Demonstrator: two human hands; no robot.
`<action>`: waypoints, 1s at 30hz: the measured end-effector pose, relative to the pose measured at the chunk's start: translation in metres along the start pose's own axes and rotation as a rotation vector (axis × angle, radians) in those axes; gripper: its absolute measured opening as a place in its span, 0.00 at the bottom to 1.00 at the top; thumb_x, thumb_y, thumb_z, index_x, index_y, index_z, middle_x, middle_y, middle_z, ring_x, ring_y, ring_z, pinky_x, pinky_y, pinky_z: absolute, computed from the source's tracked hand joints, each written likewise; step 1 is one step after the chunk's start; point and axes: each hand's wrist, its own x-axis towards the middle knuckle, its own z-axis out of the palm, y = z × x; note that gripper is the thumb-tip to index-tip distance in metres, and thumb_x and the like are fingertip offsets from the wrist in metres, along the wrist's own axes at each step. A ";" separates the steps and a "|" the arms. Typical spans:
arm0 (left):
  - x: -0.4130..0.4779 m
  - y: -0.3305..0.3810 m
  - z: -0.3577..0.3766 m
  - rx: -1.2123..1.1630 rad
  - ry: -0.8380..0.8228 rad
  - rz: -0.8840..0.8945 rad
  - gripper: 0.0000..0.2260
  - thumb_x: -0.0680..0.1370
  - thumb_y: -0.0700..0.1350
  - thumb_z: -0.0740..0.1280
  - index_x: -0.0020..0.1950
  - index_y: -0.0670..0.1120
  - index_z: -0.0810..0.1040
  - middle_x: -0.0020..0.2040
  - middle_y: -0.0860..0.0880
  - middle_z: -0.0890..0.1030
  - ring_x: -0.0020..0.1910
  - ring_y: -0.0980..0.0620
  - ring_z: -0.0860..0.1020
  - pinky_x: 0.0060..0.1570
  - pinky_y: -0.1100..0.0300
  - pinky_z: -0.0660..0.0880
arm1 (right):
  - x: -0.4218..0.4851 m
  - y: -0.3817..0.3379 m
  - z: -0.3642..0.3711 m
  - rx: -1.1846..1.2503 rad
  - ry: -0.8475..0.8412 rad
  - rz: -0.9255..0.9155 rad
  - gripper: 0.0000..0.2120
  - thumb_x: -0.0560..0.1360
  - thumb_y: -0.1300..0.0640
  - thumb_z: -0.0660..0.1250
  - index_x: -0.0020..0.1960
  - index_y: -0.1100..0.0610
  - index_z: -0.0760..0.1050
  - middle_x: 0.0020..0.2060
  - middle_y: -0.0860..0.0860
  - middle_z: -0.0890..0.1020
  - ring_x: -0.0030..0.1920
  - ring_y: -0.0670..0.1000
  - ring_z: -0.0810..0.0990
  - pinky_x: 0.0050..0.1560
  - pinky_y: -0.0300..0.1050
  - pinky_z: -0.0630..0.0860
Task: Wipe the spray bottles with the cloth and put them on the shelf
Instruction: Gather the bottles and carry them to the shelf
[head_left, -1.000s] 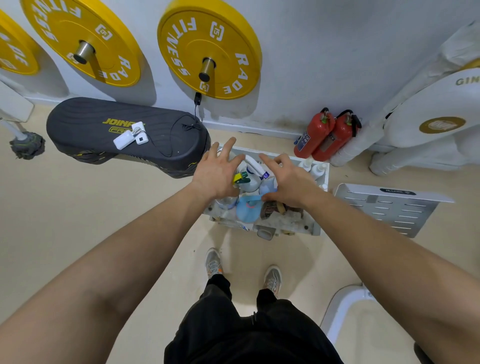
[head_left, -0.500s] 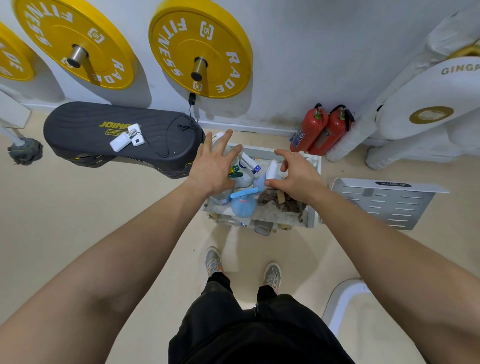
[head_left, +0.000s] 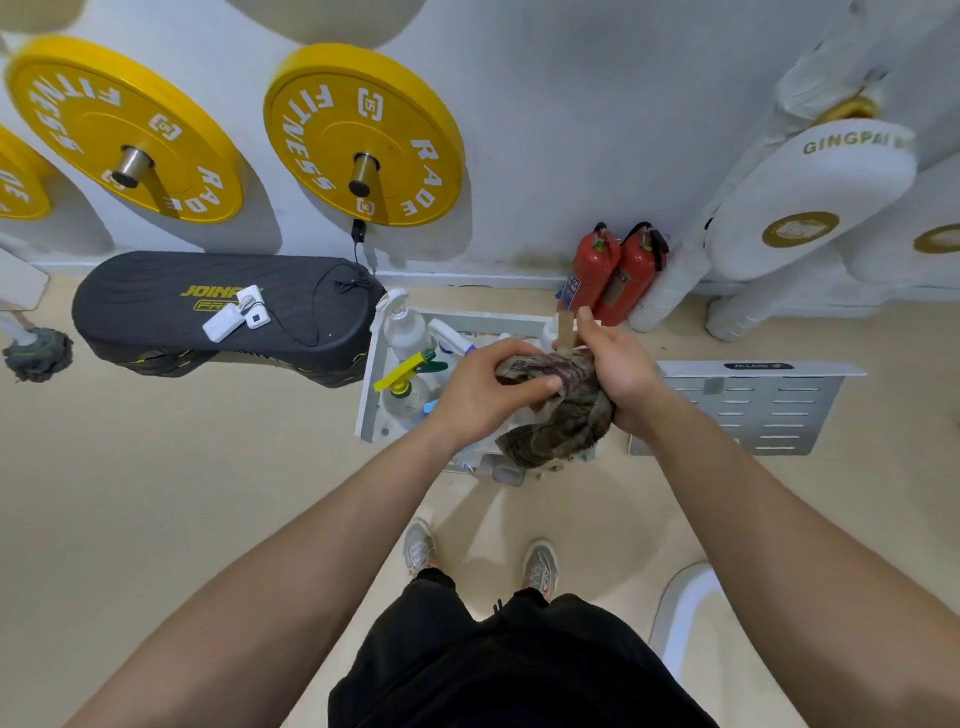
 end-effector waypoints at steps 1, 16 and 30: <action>-0.001 0.006 0.006 -0.105 0.027 -0.035 0.05 0.75 0.50 0.75 0.47 0.50 0.84 0.43 0.54 0.85 0.45 0.58 0.83 0.48 0.62 0.77 | -0.004 0.001 -0.009 0.031 -0.027 0.030 0.27 0.81 0.38 0.59 0.50 0.61 0.81 0.46 0.59 0.86 0.48 0.57 0.86 0.59 0.57 0.80; 0.010 0.067 0.067 -0.128 -0.095 -0.036 0.10 0.82 0.49 0.67 0.41 0.49 0.80 0.37 0.54 0.81 0.41 0.55 0.79 0.49 0.57 0.77 | -0.043 0.032 -0.113 -0.048 -0.367 -0.075 0.17 0.69 0.60 0.75 0.57 0.63 0.79 0.45 0.54 0.84 0.47 0.51 0.82 0.49 0.48 0.82; 0.017 0.097 0.082 -0.099 -0.020 0.064 0.18 0.72 0.26 0.62 0.40 0.49 0.81 0.36 0.57 0.81 0.37 0.58 0.79 0.37 0.64 0.76 | -0.040 0.039 -0.139 -0.700 0.210 -0.144 0.11 0.72 0.67 0.62 0.40 0.55 0.80 0.34 0.54 0.84 0.37 0.55 0.82 0.35 0.43 0.77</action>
